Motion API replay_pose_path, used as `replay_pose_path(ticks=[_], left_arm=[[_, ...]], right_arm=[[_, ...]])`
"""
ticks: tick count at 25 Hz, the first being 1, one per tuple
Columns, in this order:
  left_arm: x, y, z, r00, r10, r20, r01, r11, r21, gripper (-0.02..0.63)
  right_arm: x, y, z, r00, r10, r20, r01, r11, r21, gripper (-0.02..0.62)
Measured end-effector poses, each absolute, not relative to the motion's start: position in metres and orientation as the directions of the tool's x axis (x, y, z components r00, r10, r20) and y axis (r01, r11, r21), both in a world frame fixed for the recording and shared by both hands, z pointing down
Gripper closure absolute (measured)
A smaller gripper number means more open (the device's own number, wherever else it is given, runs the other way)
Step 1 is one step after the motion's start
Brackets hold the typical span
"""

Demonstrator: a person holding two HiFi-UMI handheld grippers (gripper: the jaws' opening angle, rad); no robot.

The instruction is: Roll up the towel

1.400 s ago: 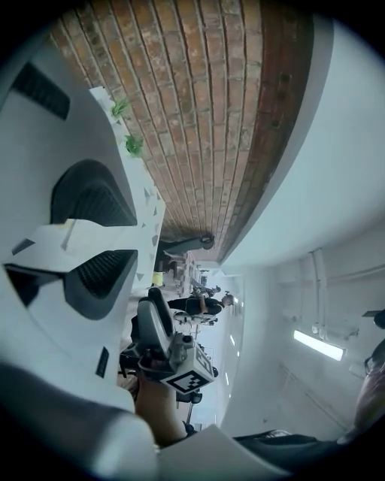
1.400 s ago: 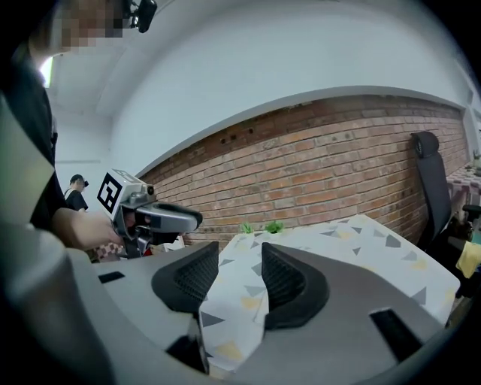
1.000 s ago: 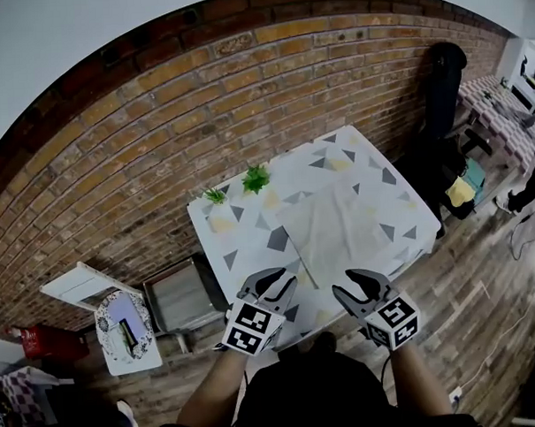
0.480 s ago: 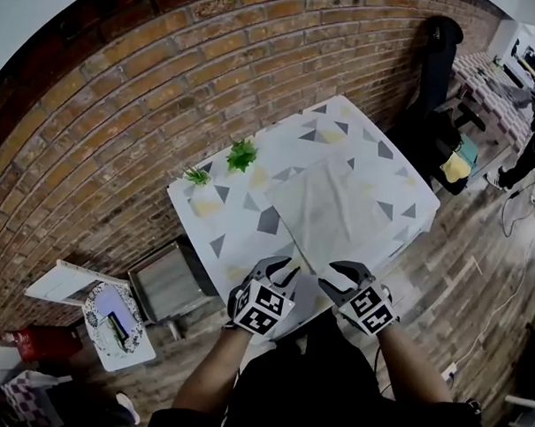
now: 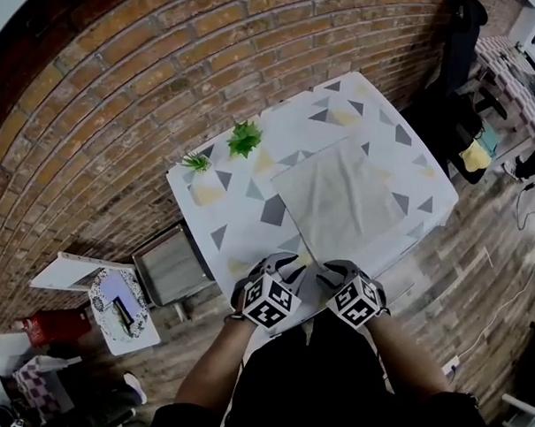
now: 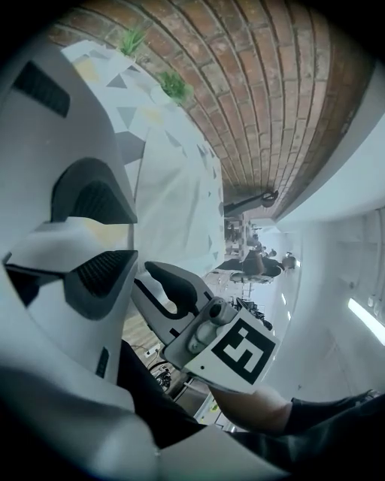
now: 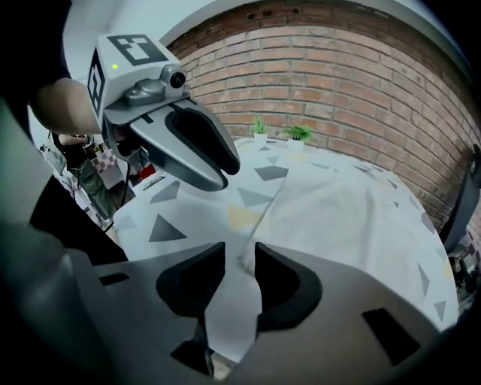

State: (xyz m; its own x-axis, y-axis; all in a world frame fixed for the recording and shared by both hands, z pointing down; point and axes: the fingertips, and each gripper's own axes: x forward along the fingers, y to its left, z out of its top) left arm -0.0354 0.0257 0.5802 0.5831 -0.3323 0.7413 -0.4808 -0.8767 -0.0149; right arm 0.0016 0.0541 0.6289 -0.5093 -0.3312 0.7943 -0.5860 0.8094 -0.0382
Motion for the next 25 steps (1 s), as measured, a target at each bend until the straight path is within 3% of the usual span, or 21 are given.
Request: replay_pose_path(ticks=[7,11,17,25], left_arm=[[-0.034,0.020,0.591,0.565,-0.315,0.763,-0.462,-0.886,-0.024,0.493],[-0.031,0.022,0.596,0.548,-0.295,0.783,-0.411,-0.910,-0.055,0.469],[-0.010,0.026,0.602,0.531,-0.266,0.805,-0.268,-0.954,-0.139,0.445],[0.010,0.030,0.627,0.496,-0.181,0.849,-0.133,-0.982,-0.131,0.466]], right_arm=[[0.008,0.051,0.644,-0.477,-0.316,0.821,-0.573,0.820,-0.017,0.489],[0.011,0.049,0.639,-0.480,-0.312,0.820,-0.561,0.827,-0.013,0.555],[0.015,0.045,0.622,-0.518,-0.315,0.795,-0.551,0.834,-0.029,0.574],[0.023,0.039,0.614,-0.539,-0.312,0.782,-0.548,0.835,-0.045,0.578]])
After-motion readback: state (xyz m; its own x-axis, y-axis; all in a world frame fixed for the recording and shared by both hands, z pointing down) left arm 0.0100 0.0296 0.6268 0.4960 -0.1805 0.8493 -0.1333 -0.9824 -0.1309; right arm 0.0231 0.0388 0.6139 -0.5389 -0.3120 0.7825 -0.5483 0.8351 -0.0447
